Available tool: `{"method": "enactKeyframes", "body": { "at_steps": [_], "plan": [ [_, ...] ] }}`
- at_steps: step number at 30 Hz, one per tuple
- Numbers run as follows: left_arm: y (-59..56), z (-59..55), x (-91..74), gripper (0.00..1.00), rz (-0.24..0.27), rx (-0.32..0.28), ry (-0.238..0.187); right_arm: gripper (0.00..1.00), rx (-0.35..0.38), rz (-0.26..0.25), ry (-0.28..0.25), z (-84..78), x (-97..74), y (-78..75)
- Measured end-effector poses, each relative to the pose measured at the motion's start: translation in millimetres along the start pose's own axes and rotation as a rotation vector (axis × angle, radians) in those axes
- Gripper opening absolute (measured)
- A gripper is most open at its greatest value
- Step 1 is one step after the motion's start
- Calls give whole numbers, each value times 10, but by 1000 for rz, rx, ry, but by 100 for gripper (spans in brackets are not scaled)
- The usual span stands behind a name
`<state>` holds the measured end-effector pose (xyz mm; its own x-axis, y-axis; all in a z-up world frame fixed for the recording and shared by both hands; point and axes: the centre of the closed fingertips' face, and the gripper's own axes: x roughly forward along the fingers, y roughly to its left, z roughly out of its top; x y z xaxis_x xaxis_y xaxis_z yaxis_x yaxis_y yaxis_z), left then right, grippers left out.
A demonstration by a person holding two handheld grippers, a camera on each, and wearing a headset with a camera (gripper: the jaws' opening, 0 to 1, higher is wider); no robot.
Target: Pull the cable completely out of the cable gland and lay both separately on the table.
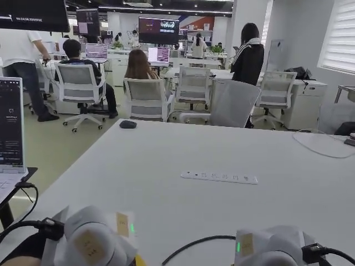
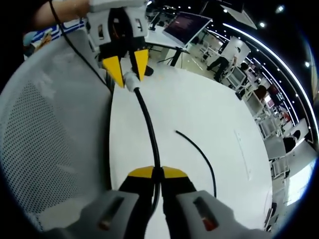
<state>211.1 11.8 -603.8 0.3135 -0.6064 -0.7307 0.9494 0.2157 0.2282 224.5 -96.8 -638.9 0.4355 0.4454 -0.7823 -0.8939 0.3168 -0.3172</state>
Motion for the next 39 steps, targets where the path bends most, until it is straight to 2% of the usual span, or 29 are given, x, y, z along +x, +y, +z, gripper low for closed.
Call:
{"method": "enactKeyframes", "body": {
  "at_steps": [6, 7, 9, 14, 20, 22, 25, 27, 29, 30, 32, 34, 35, 36, 37, 39],
  "plan": [
    [36, -17, 8, 15, 11, 1, 10, 2, 45, -69, 19, -169, -201, -297],
    [35, -15, 9, 15, 10, 0, 9, 2, 62, -101, 17, -183, -258, -404],
    [32, 0, 21, 15, 9, -1, 3, 2, 68, -127, 15, -193, -335, -542],
    [21, 30, 82, 15, -1, -3, 1, 2, 63, -202, -9, -105, -517, -1014],
    [57, 81, 136, 16, 3, -14, -16, 2, 49, -258, -44, 103, -559, -1548],
    [69, 89, 160, 16, 4, -18, -19, 2, 71, -271, -78, 188, -525, -1765],
    [43, 102, 200, 16, -7, -21, -22, 2, 40, -325, -78, 242, -465, -2099],
    [21, 119, 220, 16, -16, -42, -36, 2, 55, -342, -66, 213, -370, -2327],
    [13, 122, 231, 16, -21, -57, -43, 2, 82, -367, -77, 188, -284, -2535],
    [4, 115, 239, 16, -22, -59, -40, 2, 134, -389, -82, 135, -218, -2699],
    [-5, 106, 245, 16, -23, -63, -37, 2, 219, -417, -94, 21, -88, -2930],
    [-9, 104, 239, 16, -22, -72, -36, 2, 303, -436, -87, -129, 30, -3094],
    [2, 100, 230, 16, -16, -76, -31, 2, 391, -451, -94, -254, 126, -3188],
    [4, 101, 222, 16, -14, -76, -31, 2, 451, -457, -99, -341, 199, -3228],
    [5, 93, 203, 16, -13, -88, -28, 2, 483, -450, -75, -483, 323, -3234],
    [11, 84, 178, 16, -6, -99, -28, 3, 504, -446, -24, -695, 474, -3231]
  ]
}}
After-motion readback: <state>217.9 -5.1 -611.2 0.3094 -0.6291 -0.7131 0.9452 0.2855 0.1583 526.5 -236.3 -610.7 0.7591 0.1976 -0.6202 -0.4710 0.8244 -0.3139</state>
